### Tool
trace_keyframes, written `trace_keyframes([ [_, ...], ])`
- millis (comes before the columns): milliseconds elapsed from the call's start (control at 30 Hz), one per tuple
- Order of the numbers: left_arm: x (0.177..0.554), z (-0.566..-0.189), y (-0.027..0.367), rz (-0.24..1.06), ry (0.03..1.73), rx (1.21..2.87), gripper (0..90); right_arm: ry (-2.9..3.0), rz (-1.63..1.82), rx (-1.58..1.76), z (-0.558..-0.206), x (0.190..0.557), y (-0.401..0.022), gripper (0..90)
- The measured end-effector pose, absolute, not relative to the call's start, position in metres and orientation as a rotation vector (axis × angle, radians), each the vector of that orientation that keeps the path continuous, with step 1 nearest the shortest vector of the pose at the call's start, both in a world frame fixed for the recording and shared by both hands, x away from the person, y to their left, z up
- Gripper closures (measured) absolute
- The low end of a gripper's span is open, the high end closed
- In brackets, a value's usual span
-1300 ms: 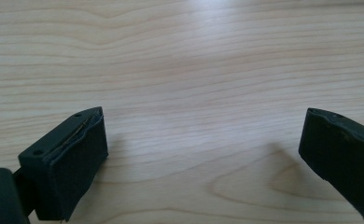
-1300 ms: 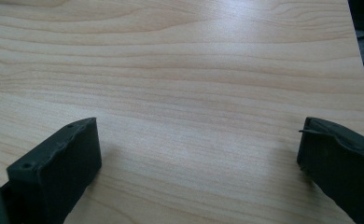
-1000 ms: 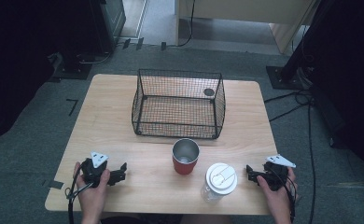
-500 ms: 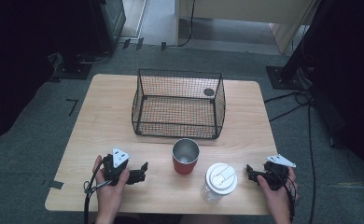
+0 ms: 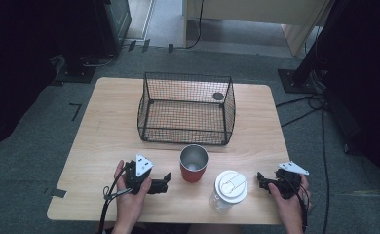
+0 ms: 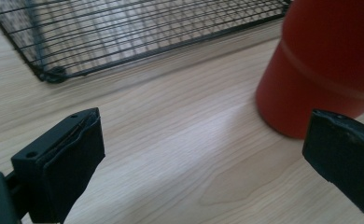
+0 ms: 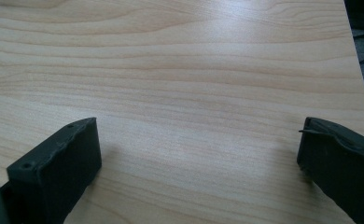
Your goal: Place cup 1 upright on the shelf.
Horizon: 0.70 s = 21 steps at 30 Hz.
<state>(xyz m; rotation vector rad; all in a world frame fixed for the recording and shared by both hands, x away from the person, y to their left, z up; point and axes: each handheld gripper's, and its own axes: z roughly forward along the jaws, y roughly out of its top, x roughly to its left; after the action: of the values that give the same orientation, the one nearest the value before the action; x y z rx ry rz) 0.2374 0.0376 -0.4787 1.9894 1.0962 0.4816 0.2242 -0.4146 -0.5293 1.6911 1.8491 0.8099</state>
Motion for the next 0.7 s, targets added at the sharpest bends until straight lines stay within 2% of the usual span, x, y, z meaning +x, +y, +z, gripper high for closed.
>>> trace_keyframes([
  [700,0.234,-0.476,-0.001,0.381,0.979,2.012,0.0,1.849,0.810,1.691,-0.529,0.224,-0.415,0.0],
])
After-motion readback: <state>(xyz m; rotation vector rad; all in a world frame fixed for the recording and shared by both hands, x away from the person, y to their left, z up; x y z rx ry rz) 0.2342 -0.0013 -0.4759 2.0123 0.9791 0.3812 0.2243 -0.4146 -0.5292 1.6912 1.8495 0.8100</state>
